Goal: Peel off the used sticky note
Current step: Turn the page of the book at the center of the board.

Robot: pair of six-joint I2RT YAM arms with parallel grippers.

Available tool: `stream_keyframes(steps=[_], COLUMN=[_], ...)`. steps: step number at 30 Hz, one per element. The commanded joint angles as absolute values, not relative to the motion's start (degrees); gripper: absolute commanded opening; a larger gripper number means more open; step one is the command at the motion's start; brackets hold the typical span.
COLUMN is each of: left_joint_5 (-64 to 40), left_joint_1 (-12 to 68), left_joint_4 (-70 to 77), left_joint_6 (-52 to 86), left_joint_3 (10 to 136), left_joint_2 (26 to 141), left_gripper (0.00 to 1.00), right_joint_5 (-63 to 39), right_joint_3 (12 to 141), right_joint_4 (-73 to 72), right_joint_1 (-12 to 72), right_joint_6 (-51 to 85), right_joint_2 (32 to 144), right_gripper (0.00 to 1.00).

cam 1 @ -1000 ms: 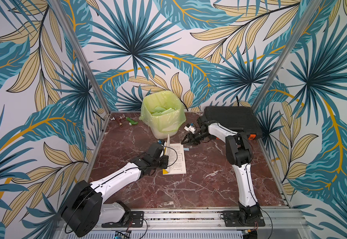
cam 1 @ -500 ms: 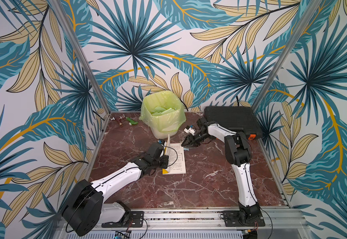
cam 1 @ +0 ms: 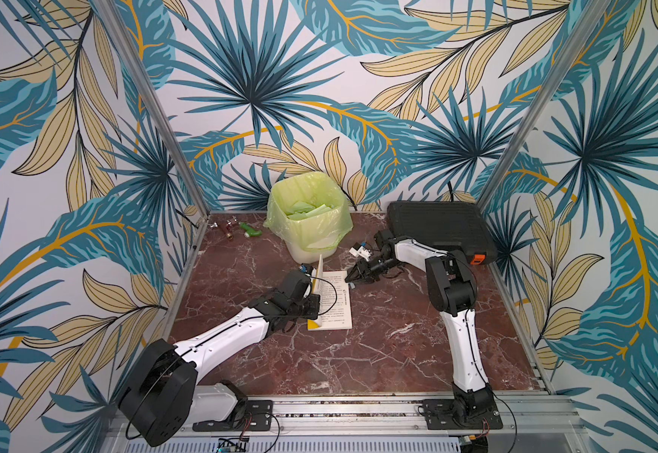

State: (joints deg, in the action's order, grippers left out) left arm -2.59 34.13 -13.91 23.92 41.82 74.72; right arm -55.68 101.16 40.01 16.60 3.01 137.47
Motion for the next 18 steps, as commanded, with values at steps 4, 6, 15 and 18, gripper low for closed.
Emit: stream_keyframes(steps=[4,6,15,18], left_joint_5=[-0.75,-0.78,-0.92,-0.99], left_joint_1=[33.47,33.43,33.45,33.41], left_joint_4=[-13.21,-13.15,-12.9,-12.81], left_joint_6=[23.58,23.64,23.6,23.73], left_joint_3=[40.34,40.24,40.01,39.84], left_joint_2=[75.41,75.32,75.5,75.41], left_gripper=[0.0,0.0,0.0,0.0], right_joint_5=[-52.4,-52.3,-54.22,-53.49], right_joint_3=[99.14,99.06,96.68,96.18], right_joint_4=[39.45,39.38,36.72,36.75], right_joint_1=[17.08,17.03,17.01,17.02], right_joint_6=[5.3,5.61,7.55,7.53], right_joint_2=[137.51,137.32,133.96,133.31], right_gripper=[0.16,0.13,0.09,0.09])
